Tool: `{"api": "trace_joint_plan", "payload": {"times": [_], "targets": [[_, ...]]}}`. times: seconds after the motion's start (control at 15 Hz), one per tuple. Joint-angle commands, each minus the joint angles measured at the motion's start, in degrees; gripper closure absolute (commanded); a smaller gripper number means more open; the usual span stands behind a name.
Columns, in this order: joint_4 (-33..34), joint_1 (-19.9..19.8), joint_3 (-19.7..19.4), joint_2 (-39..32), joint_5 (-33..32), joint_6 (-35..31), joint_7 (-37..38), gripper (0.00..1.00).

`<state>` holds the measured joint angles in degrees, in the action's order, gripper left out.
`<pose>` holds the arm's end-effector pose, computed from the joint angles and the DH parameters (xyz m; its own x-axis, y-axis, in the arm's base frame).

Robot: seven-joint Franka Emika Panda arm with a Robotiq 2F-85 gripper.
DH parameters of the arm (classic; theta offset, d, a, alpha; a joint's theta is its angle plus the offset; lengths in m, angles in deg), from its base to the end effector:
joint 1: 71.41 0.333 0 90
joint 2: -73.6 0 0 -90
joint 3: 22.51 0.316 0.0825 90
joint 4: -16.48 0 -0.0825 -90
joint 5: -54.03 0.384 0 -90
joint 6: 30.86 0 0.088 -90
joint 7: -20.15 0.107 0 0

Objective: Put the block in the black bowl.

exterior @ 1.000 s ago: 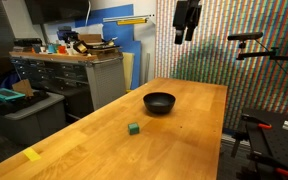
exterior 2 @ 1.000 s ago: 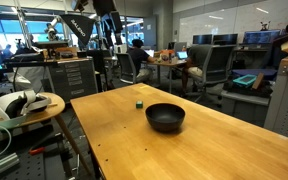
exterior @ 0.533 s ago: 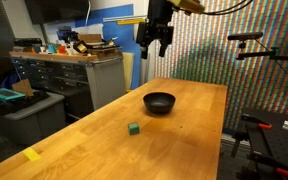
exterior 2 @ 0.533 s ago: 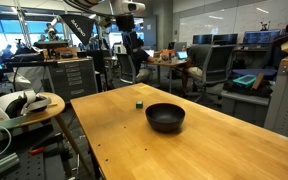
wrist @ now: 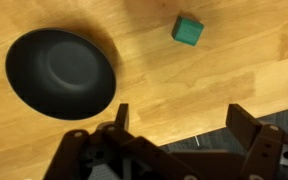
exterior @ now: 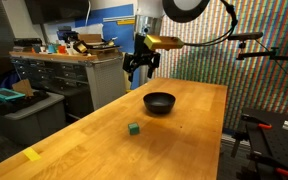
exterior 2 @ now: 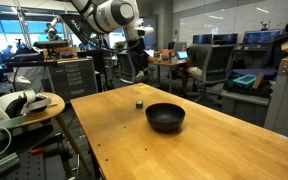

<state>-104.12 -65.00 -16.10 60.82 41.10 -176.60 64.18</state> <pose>0.5797 0.1331 0.3341 0.8997 -0.3622 0.2435 -0.3632 -0.9307 -0.0425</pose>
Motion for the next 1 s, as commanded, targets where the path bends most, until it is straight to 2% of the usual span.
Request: {"api": "trace_joint_plan", "payload": {"times": [0.0, 0.2, 0.53, 0.93], "targets": [[4.15, 4.44, -5.45, -6.16, -6.41, -2.99, 7.06, 0.00], [5.92, 6.46, -7.03, -10.18, -5.02, -3.82, 8.71, 0.00], [8.13, 9.46, -7.08, -14.26, -2.45, -4.45, 9.97, 0.00], [9.40, 10.20, -7.08, -18.42, 0.68, -5.69, 8.34, 0.00]]}}
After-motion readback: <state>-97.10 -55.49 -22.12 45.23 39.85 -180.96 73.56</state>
